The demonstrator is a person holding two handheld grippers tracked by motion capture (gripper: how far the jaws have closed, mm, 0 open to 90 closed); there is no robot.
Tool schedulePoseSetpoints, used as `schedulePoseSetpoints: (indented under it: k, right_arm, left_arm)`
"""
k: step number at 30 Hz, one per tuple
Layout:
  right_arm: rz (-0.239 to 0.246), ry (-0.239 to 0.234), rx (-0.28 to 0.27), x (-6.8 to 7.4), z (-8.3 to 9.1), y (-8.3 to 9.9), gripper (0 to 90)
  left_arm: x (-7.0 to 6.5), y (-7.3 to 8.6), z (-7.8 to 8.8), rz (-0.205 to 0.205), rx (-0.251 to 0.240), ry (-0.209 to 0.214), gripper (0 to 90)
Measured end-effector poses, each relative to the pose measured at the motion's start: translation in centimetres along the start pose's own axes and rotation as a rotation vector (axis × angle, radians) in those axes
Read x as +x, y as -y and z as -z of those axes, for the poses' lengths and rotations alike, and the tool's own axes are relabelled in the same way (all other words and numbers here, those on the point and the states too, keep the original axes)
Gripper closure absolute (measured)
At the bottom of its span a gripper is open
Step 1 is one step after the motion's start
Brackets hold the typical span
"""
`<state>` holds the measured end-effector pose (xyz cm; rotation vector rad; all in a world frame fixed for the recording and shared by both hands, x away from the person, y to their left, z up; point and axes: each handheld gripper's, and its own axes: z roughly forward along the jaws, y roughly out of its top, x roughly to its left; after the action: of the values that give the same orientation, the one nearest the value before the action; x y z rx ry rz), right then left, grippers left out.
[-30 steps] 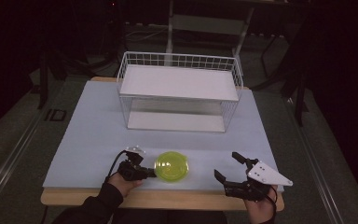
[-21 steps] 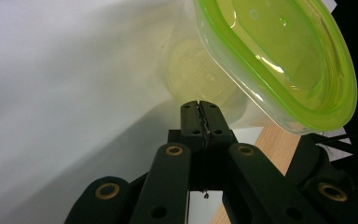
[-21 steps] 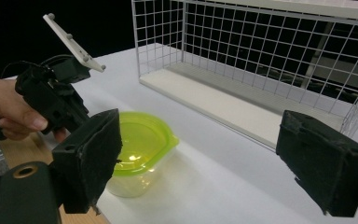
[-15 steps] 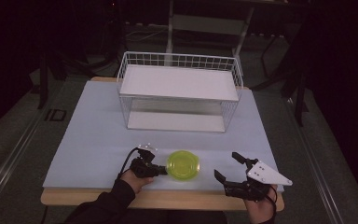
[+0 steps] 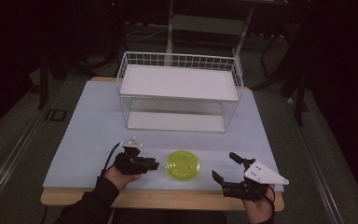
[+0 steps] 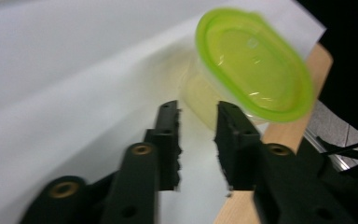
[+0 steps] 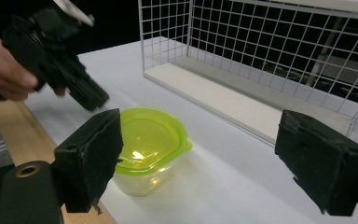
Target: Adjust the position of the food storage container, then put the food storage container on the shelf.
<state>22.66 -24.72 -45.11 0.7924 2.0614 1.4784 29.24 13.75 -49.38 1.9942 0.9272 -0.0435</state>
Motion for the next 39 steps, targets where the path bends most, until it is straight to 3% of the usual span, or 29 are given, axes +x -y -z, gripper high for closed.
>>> schedulePoseSetpoints:
  k: [3, 7, 9, 10, 11, 14, 16, 18, 21, 27, 29, 31, 35, 39]
  right_arm:
    - [-0.001, -0.004, 0.013, 0.1, -0.1, -0.1, 14.7]
    - [-0.006, -0.009, 0.024, 0.2, -0.2, -0.3, 14.7]
    - [-0.011, -0.017, 0.036, 0.3, -0.3, -0.6, 14.7]
    - [-0.009, -0.02, 0.045, 0.4, -0.4, -0.7, 14.7]
    - [-0.009, -0.02, 0.045, 0.4, -0.4, -0.7, 14.7]
    - [-0.003, -0.044, 0.069, 0.6, -0.6, -1.4, 14.2]
    - [0.017, -0.036, 0.084, 0.6, -0.8, -1.8, 13.2]
    - [0.033, -0.031, 0.093, 0.5, -0.9, -2.1, 12.6]
    - [0.017, -0.023, 0.13, 0.1, -1.2, -2.6, 12.9]
    - [-0.063, -0.046, 0.178, -0.6, -2.4, -3.2, 13.2]
    - [-0.077, -0.033, 0.189, -0.5, -3.1, -3.2, 12.5]
    - [-0.102, -0.06, 0.209, -0.4, -3.8, -3.0, 12.4]
    - [-0.14, -0.069, 0.273, -0.2, -5.4, -2.4, 17.4]
    - [-0.214, -0.066, 0.316, -0.8, -6.5, -1.5, 24.1]
  left_arm:
    - [0.0, 0.3, 1.3, -0.004, -0.069, 0.046, 48.1]
    - [-0.9, 0.1, 2.1, -0.037, -0.082, 0.105, 16.4]
    - [-1.4, 0.0, 2.4, -0.058, -0.113, 0.145, 11.1]
    - [-1.9, 0.0, 2.6, -0.069, -0.164, 0.156, 11.1]
    - [-1.9, 0.0, 2.6, -0.069, -0.164, 0.156, 8.5]
    - [-2.4, -0.3, 2.6, -0.095, -0.199, 0.149, 7.1]
    - [-2.7, -0.6, 2.6, -0.133, -0.217, 0.118, 7.2]
    - [-2.8, -1.0, 2.7, -0.138, -0.226, 0.104, 7.2]
    - [-2.8, -1.6, 2.5, -0.096, -0.23, 0.116, 7.2]
    - [-2.9, -2.7, 1.6, -0.057, -0.147, 0.101, 10.8]
    - [-3.0, -2.9, 1.0, -0.048, -0.124, 0.084, 11.5]
    - [-3.0, -3.0, 0.4, -0.029, -0.097, 0.071, 14.9]
    - [-2.5, -2.7, -0.6, 0.024, -0.058, 0.062, 16.0]
    - [-1.7, -2.4, -1.4, 0.102, -0.034, 0.053, 21.8]
